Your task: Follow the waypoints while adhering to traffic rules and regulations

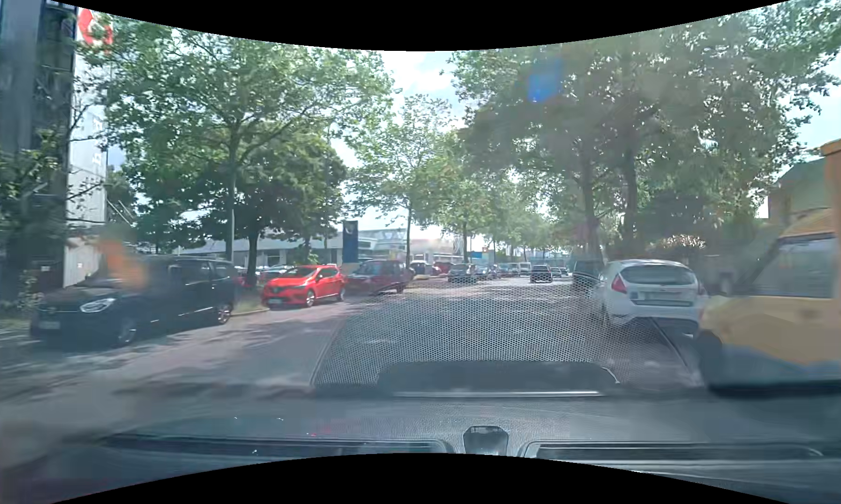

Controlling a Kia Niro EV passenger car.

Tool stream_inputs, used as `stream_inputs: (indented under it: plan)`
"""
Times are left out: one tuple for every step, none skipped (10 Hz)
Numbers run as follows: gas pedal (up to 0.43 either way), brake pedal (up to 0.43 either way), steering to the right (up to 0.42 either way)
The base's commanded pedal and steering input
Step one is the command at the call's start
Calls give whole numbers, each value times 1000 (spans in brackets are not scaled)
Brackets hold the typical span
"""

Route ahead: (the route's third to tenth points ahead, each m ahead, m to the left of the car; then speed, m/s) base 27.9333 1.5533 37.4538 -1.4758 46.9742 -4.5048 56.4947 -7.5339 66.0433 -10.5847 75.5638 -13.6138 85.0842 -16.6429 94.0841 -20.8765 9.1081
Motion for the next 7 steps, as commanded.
stream_inputs:
  plan:
    - [98,0,69]
    - [98,0,68]
    - [98,0,67]
    - [110,0,67]
    - [118,0,67]
    - [118,0,67]
    - [118,0,67]
